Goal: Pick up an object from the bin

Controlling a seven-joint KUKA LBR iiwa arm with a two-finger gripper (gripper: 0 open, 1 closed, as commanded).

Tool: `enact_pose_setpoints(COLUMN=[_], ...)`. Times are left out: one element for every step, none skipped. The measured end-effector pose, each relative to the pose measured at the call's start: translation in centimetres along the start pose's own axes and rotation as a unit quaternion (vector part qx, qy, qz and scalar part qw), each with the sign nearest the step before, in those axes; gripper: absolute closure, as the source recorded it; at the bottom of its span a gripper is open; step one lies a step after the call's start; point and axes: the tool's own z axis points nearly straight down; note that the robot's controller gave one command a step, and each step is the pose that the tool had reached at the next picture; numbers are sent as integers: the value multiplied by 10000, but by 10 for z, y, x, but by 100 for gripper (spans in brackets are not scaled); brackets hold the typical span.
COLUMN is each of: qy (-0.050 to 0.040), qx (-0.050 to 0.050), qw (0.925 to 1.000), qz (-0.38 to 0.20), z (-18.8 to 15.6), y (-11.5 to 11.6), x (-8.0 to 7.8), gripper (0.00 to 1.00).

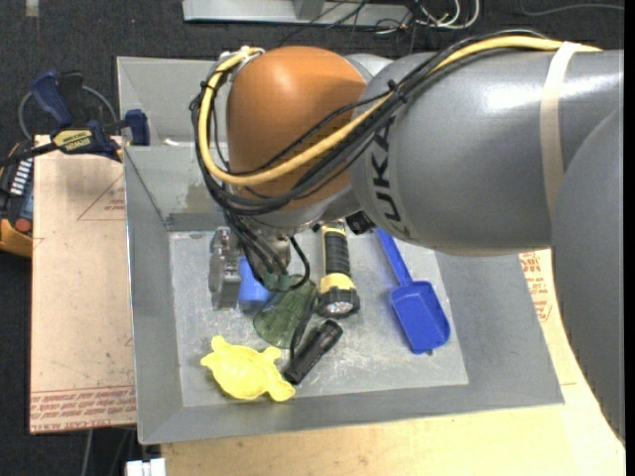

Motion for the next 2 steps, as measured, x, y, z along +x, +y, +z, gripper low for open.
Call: enact_pose_setpoints(qy=[0,0], qx=[0,0], qw=[10000,10000], qz=[0,1], z=[0,0], y=[0,0], x=[0,0], gripper=[100,100])
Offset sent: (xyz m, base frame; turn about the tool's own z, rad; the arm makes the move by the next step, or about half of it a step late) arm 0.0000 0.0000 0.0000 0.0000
